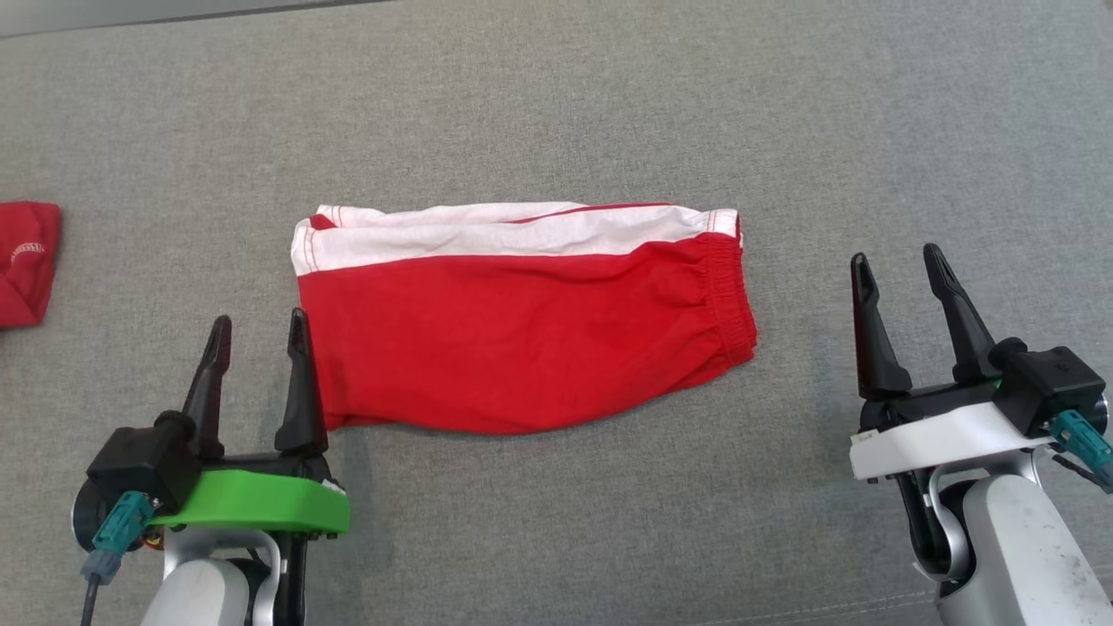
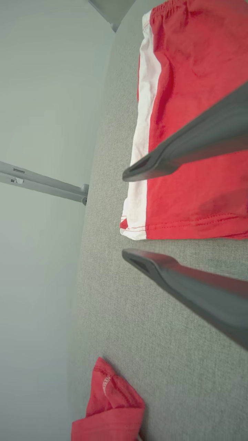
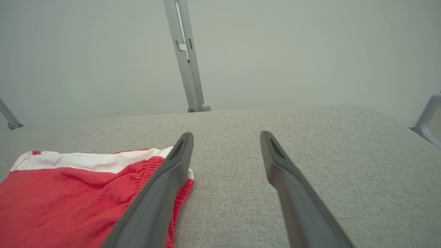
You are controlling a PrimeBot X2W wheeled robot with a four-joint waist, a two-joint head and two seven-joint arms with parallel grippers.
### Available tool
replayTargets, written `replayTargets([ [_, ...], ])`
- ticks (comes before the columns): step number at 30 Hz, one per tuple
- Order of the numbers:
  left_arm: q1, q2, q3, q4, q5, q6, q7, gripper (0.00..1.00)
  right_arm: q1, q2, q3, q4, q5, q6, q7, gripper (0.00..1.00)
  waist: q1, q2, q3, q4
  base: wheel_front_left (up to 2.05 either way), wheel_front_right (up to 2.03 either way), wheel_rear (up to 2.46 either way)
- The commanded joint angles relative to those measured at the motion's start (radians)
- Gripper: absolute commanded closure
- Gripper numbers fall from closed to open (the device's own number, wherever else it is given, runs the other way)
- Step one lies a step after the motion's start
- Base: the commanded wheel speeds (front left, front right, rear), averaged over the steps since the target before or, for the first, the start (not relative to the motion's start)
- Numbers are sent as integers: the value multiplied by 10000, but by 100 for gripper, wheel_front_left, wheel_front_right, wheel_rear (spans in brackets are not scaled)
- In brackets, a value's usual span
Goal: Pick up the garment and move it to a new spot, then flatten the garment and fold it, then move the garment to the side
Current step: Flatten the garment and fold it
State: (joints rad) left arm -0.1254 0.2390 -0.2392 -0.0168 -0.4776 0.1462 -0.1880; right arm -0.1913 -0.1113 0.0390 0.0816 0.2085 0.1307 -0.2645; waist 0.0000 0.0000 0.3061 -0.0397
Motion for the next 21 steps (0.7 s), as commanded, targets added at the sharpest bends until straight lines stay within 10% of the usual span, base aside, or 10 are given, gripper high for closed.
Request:
replayTargets([
  [1,-156,97,13,-32,230,98,-124,0,71,-76,0,34,-97,1,-15,0,0,0,-126,-28,0,0,0],
  [21,-374,399,207,-284,759,340,-549,0,46,-215,-119,83,-158,1,282,0,0,0,-286,295,0,0,0],
])
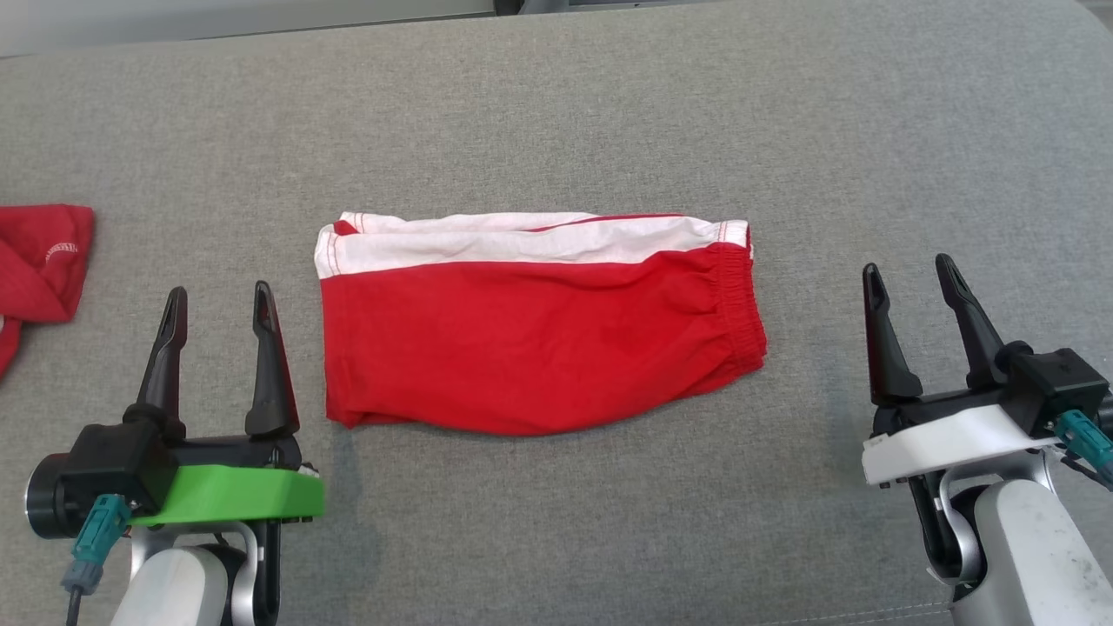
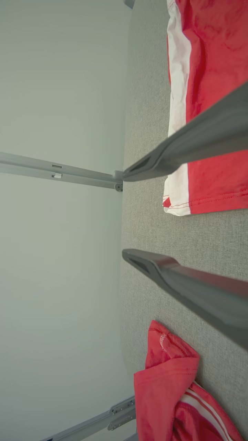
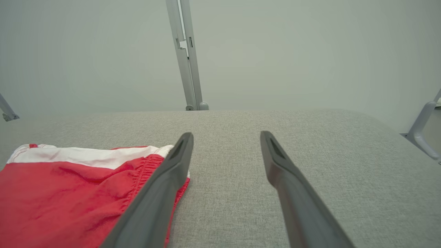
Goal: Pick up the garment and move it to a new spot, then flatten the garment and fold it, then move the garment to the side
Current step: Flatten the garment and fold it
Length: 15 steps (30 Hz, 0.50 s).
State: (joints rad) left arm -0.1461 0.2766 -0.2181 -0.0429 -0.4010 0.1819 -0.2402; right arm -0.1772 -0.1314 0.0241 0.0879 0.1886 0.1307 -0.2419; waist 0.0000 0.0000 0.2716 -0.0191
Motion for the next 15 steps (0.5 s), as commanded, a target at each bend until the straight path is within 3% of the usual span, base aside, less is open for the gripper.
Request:
replayTargets([
  [1,-205,19,-21,-24,-11,-35,-28,0,-180,-17,108,60,66,1,98,0,0,0,83,137,0,0,0],
  [7,-418,-86,-158,1,-13,-73,-43,0,-590,7,703,545,355,1,347,0,0,0,272,499,0,0,0],
  [15,-793,-320,-314,332,-93,-248,-100,0,-1239,-14,1571,2153,1049,1,796,0,0,0,564,1004,0,0,0],
])
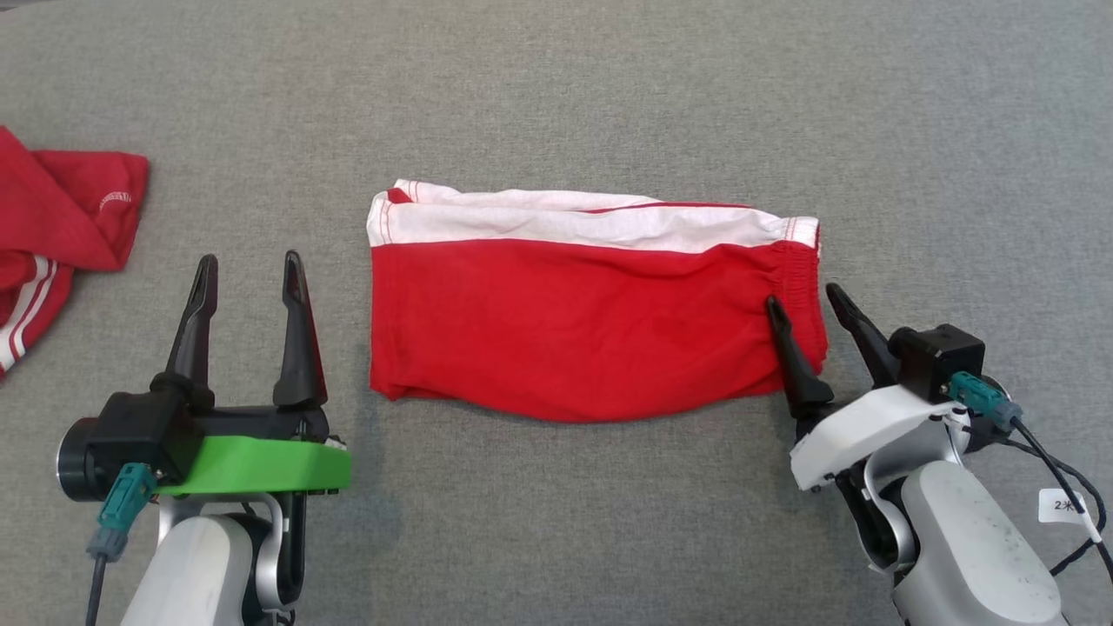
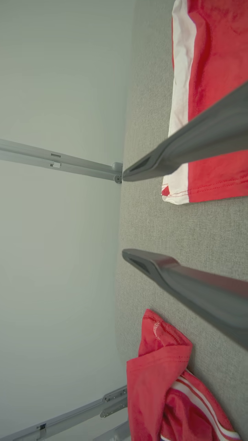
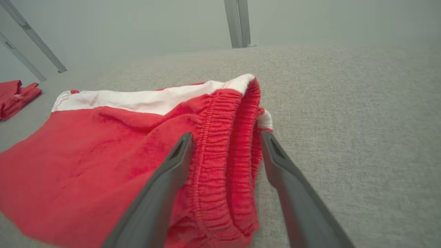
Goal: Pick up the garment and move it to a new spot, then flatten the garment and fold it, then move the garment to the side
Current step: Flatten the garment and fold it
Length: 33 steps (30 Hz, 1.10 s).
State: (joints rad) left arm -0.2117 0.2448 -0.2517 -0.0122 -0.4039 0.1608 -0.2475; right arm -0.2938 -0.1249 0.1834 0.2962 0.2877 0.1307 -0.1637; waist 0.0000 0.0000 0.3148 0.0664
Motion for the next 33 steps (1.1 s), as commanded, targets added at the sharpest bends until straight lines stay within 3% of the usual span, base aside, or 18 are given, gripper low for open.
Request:
replayTargets([
  [1,-160,-25,2,51,-53,-49,-46,0,-115,-95,-46,312,103,1,47,0,0,0,155,190,0,0,0],
  [7,-282,-65,-30,195,51,-89,-87,0,-200,-164,-403,1339,471,-4,78,0,0,0,271,278,0,0,0],
  [13,-327,-63,-11,243,94,-123,-106,0,-406,-316,-36,1911,1014,-10,698,0,0,0,364,178,0,0,0],
  [14,-331,-66,-26,260,98,-123,-107,0,-441,-338,109,1972,1141,-10,830,16,0,0,373,169,0,0,0],
  [15,-340,-68,-32,266,100,-132,-107,0,-478,-353,269,2008,1251,-9,952,54,0,0,380,159,0,0,0],
  [16,-361,-68,-36,274,107,-139,-111,0,-527,-373,436,2026,1357,-7,1049,66,0,0,386,152,0,0,0],
  [17,-389,-61,-36,290,109,-149,-113,0,-546,-381,576,2027,1496,-7,1136,89,0,0,390,146,0,0,0],
  [18,-410,-54,-37,301,105,-156,-117,0,-566,-394,730,2003,1624,-7,1202,100,0,0,392,136,0,0,0],
  [25,-332,12,28,325,110,-110,-136,0,-668,-706,1189,1525,2344,-6,1113,100,0,0,367,-121,0,0,0],
  [33,-312,82,-19,206,176,-39,-107,0,-246,-1297,541,996,2938,-10,1062,100,0,0,285,-456,0,0,0],
])
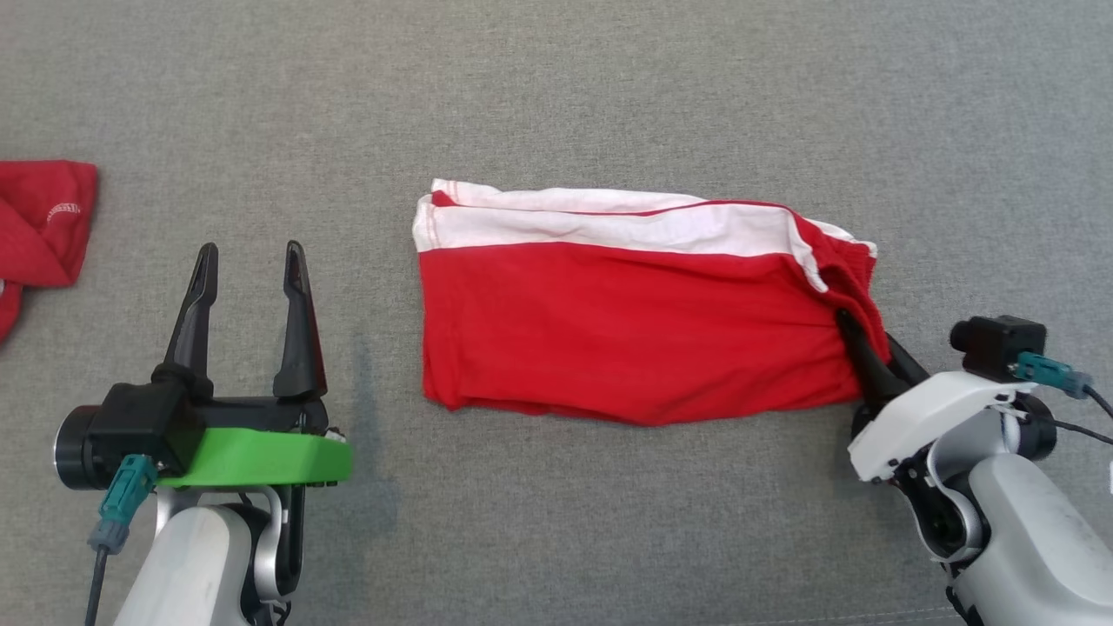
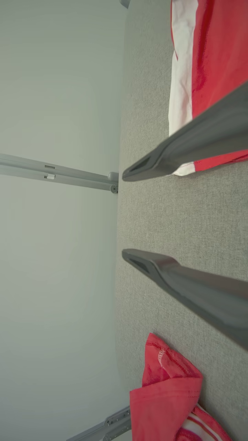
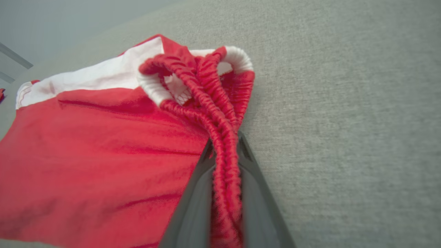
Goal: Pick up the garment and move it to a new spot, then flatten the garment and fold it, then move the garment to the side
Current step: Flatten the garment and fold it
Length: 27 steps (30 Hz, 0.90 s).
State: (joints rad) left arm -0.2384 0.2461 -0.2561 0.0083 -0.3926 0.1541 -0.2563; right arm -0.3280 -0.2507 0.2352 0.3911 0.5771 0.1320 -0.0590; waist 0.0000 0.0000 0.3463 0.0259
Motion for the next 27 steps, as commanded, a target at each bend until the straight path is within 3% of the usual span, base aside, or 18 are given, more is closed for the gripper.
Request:
replayTargets([
  [1,-40,79,11,-21,65,41,-1,0,208,-112,-128,-20,139,-24,58,100,0,0,-41,-93,0,0,0],
  [7,41,168,-6,-106,60,96,99,0,479,-319,-371,-1087,1144,-18,559,100,0,0,-76,-351,0,0,0],
  [15,-111,176,-154,-129,63,88,236,0,181,-474,754,-3355,2202,-13,1575,100,0,0,-100,-350,0,0,0],
  [18,-236,94,-305,-80,72,12,248,0,-296,-191,1496,-3865,2518,-13,1897,100,0,0,-31,-128,0,0,0],
  [27,-597,-239,-666,197,23,-195,156,0,-1840,639,3261,-2600,2461,-13,1961,100,0,0,356,805,0,0,0],
])
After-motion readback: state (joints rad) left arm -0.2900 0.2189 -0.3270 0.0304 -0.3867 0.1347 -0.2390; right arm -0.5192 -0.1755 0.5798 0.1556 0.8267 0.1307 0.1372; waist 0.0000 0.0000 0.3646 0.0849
